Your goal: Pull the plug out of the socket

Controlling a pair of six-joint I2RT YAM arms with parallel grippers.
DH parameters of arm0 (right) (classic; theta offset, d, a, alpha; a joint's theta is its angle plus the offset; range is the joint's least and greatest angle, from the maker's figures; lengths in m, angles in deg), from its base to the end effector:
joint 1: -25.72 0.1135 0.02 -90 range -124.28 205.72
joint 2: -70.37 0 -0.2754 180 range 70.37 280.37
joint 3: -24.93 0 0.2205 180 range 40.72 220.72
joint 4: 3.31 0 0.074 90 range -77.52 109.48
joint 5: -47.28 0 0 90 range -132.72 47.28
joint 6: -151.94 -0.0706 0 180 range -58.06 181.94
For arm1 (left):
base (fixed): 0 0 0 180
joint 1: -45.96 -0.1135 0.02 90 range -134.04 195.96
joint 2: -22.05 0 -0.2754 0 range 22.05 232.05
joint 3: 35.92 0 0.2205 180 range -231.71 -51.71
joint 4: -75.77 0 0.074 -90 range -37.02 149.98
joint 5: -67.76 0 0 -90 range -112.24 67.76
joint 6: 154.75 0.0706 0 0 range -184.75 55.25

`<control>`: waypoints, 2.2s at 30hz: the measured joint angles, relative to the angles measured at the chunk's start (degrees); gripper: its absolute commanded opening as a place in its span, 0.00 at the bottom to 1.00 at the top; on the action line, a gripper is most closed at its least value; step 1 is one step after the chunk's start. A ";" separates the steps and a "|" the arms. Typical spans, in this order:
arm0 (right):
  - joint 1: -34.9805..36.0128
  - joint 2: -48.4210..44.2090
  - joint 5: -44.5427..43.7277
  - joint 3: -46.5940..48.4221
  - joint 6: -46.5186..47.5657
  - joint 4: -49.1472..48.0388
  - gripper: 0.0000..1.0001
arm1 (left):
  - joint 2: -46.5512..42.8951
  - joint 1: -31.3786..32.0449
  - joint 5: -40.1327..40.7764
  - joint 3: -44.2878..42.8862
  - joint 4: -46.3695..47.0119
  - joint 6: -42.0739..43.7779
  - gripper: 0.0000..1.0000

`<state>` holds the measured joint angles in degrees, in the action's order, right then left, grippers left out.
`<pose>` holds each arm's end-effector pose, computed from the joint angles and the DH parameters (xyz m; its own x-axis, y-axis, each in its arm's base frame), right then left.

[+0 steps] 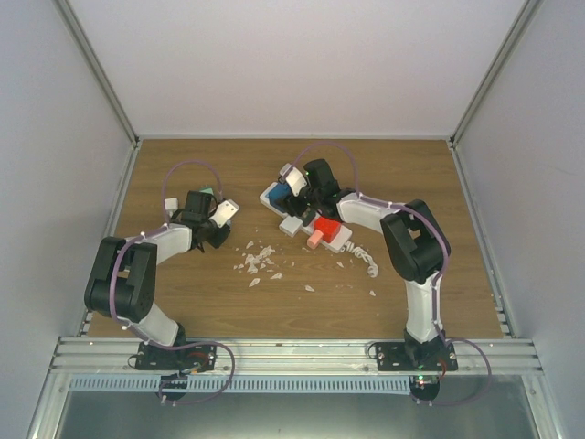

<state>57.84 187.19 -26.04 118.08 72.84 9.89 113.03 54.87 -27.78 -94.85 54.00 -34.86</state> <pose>0.3784 0.2615 0.1858 -0.3659 -0.4436 -0.8181 -0.7872 0.6165 0.0178 0.2921 -0.0527 0.1554 -0.5865 0.5940 -0.5506 0.5799 0.7826 0.2266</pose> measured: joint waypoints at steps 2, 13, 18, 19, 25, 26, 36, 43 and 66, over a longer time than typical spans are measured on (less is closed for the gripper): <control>-0.07 -0.42 0.46 0.00 0.44 1.46 0.83 | 0.31 -0.42 1.42 0.00 0.76 1.27 0.39; -0.59 -5.95 3.96 -0.02 2.43 7.39 0.96 | -0.24 -1.97 1.25 -0.72 0.22 3.78 0.80; -1.68 -9.86 4.92 -1.95 3.56 8.70 0.96 | -4.42 -1.79 -1.31 -1.09 -1.40 3.72 0.84; -2.03 -10.51 5.09 -2.45 3.80 9.09 0.96 | -5.20 -1.75 -1.97 -1.40 -1.90 3.61 0.85; -3.85 -12.92 5.73 -6.19 4.92 11.43 0.94 | -8.63 1.14 -4.98 -2.36 -3.78 2.34 0.86; -4.00 -13.00 5.75 -6.78 5.07 11.87 0.94 | -9.05 1.84 -5.42 -2.36 -4.11 2.05 0.86; -4.57 -14.19 5.18 -10.51 6.45 14.60 0.93 | -11.10 10.38 -11.96 -2.29 -6.23 -2.10 0.87; -4.94 -13.77 3.06 -10.38 6.67 14.56 0.86 | -10.29 15.21 -14.45 -1.60 -4.98 -5.99 0.89; -5.14 -10.88 4.09 -9.11 4.68 14.23 0.52 | 9.77 23.32 -8.96 -11.41 5.20 -16.39 0.79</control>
<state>52.70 176.30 -21.95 108.96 77.51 24.12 122.80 78.19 -36.74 -106.26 59.20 -51.25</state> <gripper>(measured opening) 0.626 0.839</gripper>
